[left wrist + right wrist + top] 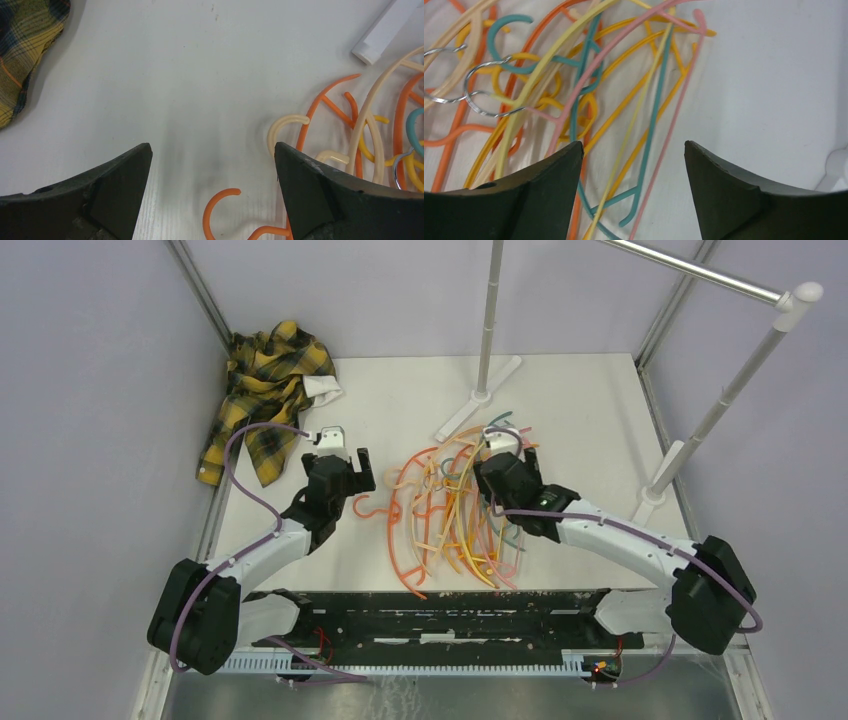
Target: Organize the hangers
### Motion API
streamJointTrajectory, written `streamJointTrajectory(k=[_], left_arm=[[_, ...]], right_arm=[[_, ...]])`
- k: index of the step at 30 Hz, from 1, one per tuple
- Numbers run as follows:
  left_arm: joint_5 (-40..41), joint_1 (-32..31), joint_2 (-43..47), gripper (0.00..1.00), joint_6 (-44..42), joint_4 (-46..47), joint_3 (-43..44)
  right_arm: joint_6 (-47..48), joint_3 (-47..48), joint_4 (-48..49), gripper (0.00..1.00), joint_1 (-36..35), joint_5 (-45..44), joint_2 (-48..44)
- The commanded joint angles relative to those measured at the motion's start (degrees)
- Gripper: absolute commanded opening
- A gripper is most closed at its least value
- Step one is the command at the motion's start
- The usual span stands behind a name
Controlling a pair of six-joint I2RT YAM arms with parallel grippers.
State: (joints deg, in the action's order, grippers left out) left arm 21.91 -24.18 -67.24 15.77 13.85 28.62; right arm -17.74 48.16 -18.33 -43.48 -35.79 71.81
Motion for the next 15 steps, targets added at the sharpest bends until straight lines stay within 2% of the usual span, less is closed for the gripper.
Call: streamJointTrajectory(k=[1,3,5,9,15], left_arm=[[0.09,-0.1,-0.2,0.99,-1.49,2.64,-0.16],[0.21,-0.08,-0.1,0.99,-1.36,2.59,-0.3],[0.47,-0.15,-0.18,0.99,-1.41,2.55,-0.32],[0.67,-0.12,-0.34,0.99,-1.36,2.3,-0.17],[0.75,-0.1,-0.73,0.99,-1.36,2.17,-0.13]], right_arm=[[-1.52,1.4,0.51,0.79,-8.43,-1.46,4.67],[-3.03,1.93,-0.21,0.75,-13.27,-3.07,7.59],[-5.0,2.11,-0.6,0.66,-16.55,-4.3,9.57],[-7.92,1.89,-1.08,0.36,-17.88,-3.89,12.39],[-8.85,2.11,-2.01,0.32,-17.94,-5.51,13.03]])
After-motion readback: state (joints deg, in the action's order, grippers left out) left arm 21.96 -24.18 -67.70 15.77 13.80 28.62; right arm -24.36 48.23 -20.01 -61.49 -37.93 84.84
